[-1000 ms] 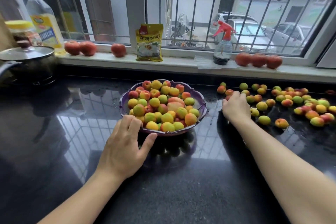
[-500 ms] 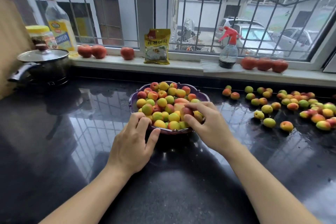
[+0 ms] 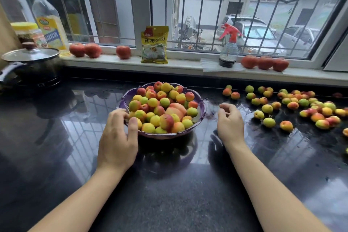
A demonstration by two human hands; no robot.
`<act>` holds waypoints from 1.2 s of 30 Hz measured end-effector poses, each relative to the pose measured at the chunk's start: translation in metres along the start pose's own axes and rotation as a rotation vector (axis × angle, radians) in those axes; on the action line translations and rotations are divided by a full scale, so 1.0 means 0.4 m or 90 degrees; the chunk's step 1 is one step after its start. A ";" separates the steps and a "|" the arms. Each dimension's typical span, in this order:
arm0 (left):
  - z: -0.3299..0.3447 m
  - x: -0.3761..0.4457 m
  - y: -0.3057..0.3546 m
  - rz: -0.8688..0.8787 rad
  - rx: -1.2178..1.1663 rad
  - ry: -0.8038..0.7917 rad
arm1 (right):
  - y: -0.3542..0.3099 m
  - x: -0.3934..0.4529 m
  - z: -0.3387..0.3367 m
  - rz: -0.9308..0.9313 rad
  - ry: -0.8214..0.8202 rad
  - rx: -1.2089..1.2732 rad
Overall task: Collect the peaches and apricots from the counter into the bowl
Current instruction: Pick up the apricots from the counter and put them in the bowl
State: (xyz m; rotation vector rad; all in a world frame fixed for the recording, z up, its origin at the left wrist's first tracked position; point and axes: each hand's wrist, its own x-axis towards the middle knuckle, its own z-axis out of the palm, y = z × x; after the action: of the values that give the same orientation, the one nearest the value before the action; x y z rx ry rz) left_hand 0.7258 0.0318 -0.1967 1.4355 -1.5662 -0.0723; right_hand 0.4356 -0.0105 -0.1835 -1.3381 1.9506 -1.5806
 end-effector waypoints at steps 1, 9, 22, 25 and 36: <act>0.002 0.000 -0.001 -0.016 -0.013 -0.002 | 0.007 0.012 0.003 0.007 -0.004 -0.049; 0.016 0.001 -0.006 -0.016 0.005 -0.030 | 0.062 0.243 0.029 -0.010 -0.089 -0.412; 0.023 0.002 -0.007 -0.018 0.020 -0.028 | 0.102 0.327 0.066 0.015 -0.011 -0.445; 0.019 0.002 -0.003 -0.020 0.014 -0.033 | 0.063 0.253 0.046 0.009 -0.042 -0.323; 0.013 -0.003 -0.004 -0.030 0.005 -0.042 | -0.139 -0.070 0.023 -0.279 -0.289 -0.084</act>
State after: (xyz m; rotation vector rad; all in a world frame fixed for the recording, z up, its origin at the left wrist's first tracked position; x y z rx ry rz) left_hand 0.7233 0.0294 -0.2009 1.4888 -1.5878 -0.1425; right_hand 0.4830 0.0082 -0.1462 -2.0743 1.5740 -1.1698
